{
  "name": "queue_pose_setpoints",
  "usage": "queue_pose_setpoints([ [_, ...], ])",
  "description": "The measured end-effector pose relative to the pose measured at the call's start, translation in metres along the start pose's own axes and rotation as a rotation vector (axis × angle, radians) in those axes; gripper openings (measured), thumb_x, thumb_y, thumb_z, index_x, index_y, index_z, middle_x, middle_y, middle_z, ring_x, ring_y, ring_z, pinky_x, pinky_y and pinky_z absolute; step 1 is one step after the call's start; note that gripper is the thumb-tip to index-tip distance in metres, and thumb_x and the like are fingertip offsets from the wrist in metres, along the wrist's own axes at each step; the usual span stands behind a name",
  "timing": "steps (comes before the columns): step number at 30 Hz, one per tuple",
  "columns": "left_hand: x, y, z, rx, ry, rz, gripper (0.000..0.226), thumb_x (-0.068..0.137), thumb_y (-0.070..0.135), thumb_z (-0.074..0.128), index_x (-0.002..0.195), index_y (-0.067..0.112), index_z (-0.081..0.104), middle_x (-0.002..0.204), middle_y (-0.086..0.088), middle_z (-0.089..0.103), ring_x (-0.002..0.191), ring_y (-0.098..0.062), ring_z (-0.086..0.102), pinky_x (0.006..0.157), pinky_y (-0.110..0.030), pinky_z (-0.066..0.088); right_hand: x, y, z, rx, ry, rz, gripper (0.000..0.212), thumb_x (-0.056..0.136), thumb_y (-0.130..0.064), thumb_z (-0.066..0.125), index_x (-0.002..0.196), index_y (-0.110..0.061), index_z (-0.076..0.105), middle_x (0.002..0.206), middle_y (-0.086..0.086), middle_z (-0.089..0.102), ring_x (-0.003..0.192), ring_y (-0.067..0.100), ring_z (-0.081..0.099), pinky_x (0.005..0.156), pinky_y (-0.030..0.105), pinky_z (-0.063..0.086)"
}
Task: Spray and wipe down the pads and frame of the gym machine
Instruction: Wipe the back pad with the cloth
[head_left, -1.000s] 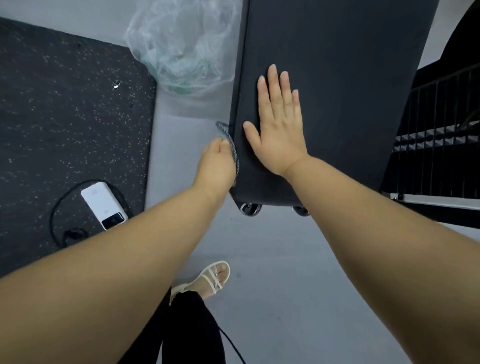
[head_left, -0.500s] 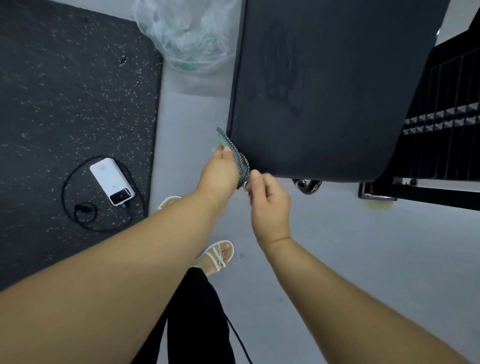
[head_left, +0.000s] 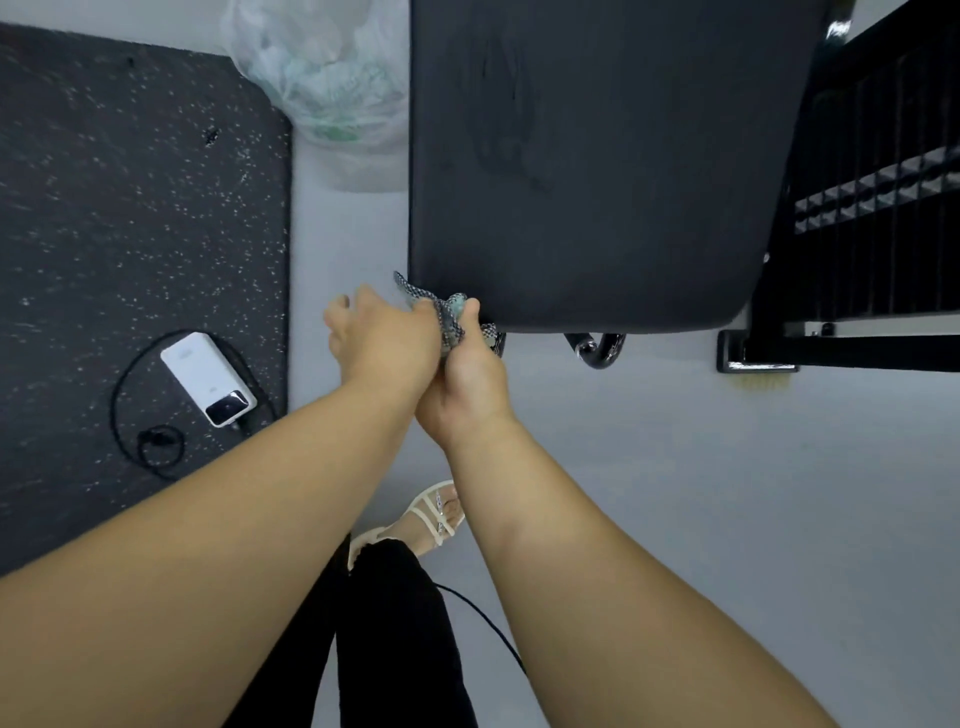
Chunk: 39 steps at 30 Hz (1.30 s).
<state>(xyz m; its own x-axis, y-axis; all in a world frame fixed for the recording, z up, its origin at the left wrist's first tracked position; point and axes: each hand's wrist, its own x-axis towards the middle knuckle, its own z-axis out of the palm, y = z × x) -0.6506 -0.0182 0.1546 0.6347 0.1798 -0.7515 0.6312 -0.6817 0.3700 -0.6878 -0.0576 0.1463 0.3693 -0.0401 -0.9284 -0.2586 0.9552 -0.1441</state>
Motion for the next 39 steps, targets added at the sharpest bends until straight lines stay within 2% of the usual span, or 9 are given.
queue_pose_setpoints([
  [6, -0.029, 0.008, 0.0, 0.005, 0.089, 0.38, 0.008, 0.088, 0.019, 0.047, 0.095, 0.019, 0.051, 0.1, -0.002, 0.056, 0.101, -0.028, 0.053, 0.086, -0.038, 0.044, -0.011, -0.034, -0.026, 0.065, 0.183, -0.237, 0.024, 0.097, -0.026, 0.051, 0.091, -0.004, 0.06, 0.091, 0.012, 0.067, 0.079, 0.022, 0.064, 0.073, 0.034, 0.055],
  [13, -0.035, 0.024, 0.04, 0.364, 0.017, 1.005, 0.025, 0.087, 0.017, 0.049, 0.108, 0.013, 0.063, 0.114, -0.005, 0.057, 0.111, -0.028, 0.044, 0.085, -0.03, 0.034, -0.008, -0.111, -0.06, 0.263, 0.356, -0.456, 0.025, 0.098, -0.035, 0.046, 0.093, -0.013, 0.058, 0.103, 0.008, 0.065, 0.093, 0.027, 0.064, 0.087, 0.045, 0.052],
  [17, -0.032, 0.053, 0.046, 0.459, 0.022, 1.226, 0.03, 0.079, 0.017, 0.047, 0.098, 0.009, 0.067, 0.11, -0.007, 0.062, 0.11, -0.035, 0.051, 0.082, -0.038, 0.042, 0.001, -0.079, -0.04, 0.309, 0.285, -0.364, 0.035, 0.098, -0.041, 0.039, 0.125, -0.022, 0.05, 0.119, 0.003, 0.064, 0.098, 0.022, 0.064, 0.056, 0.023, 0.052],
  [22, -0.021, 0.073, 0.075, 0.777, 0.024, 1.587, 0.039, 0.077, 0.022, 0.036, 0.086, 0.015, 0.074, 0.099, -0.003, 0.069, 0.098, -0.035, 0.061, 0.076, -0.036, 0.049, -0.014, -0.144, -0.069, 0.336, 0.493, -0.49, 0.025, 0.099, -0.033, 0.043, 0.096, -0.012, 0.057, 0.09, 0.005, 0.062, 0.075, 0.022, 0.06, 0.068, 0.033, 0.053],
  [27, -0.018, 0.081, 0.091, 0.87, 0.13, 1.644, 0.037, 0.071, 0.018, 0.047, 0.1, 0.018, 0.07, 0.106, 0.002, 0.065, 0.092, -0.027, 0.043, 0.075, -0.033, 0.025, -0.005, -0.178, -0.099, 0.058, 0.563, -0.578, 0.041, 0.092, -0.048, 0.049, 0.118, -0.017, 0.056, 0.105, 0.003, 0.067, 0.086, 0.019, 0.066, 0.067, 0.031, 0.055],
  [30, -0.024, 0.092, 0.09, 0.966, 0.147, 1.637, 0.043, 0.077, 0.022, 0.043, 0.113, 0.02, 0.065, 0.124, -0.002, 0.058, 0.106, -0.028, 0.035, 0.086, -0.035, 0.026, -0.003, -0.164, -0.1, 0.134, 0.453, -0.468, 0.038, 0.094, -0.05, 0.045, 0.106, -0.017, 0.058, 0.097, 0.005, 0.067, 0.084, 0.021, 0.065, 0.071, 0.036, 0.057],
  [32, -0.027, 0.099, 0.088, 1.248, 0.081, 1.536, 0.053, 0.092, 0.034, 0.036, 0.144, 0.028, 0.032, 0.155, -0.006, 0.021, 0.137, -0.036, 0.012, 0.112, -0.044, 0.013, -0.004, -0.171, -0.106, 0.177, 0.426, -0.414, 0.042, 0.095, -0.053, 0.04, 0.1, -0.016, 0.058, 0.103, 0.008, 0.066, 0.091, 0.026, 0.064, 0.085, 0.045, 0.053],
  [34, -0.027, 0.111, 0.082, 1.499, -0.013, 1.449, 0.068, 0.095, 0.047, 0.033, 0.15, 0.031, -0.005, 0.158, -0.005, -0.015, 0.142, -0.039, -0.014, 0.116, -0.05, -0.004, -0.006, -0.199, -0.111, 0.166, 0.408, -0.465, 0.051, 0.094, -0.056, 0.037, 0.107, -0.013, 0.06, 0.111, 0.012, 0.066, 0.098, 0.031, 0.064, 0.089, 0.05, 0.051],
  [39, -0.035, 0.134, 0.079, 1.607, -0.028, 1.451, 0.078, 0.089, 0.056, 0.046, 0.148, 0.038, -0.002, 0.157, 0.0, -0.008, 0.143, -0.035, 0.0, 0.115, -0.045, 0.013, -0.014, -0.266, -0.084, -0.385, 0.388, -0.68, 0.045, 0.094, -0.051, 0.042, 0.101, -0.014, 0.066, 0.1, 0.005, 0.069, 0.093, 0.021, 0.065, 0.085, 0.035, 0.053],
])
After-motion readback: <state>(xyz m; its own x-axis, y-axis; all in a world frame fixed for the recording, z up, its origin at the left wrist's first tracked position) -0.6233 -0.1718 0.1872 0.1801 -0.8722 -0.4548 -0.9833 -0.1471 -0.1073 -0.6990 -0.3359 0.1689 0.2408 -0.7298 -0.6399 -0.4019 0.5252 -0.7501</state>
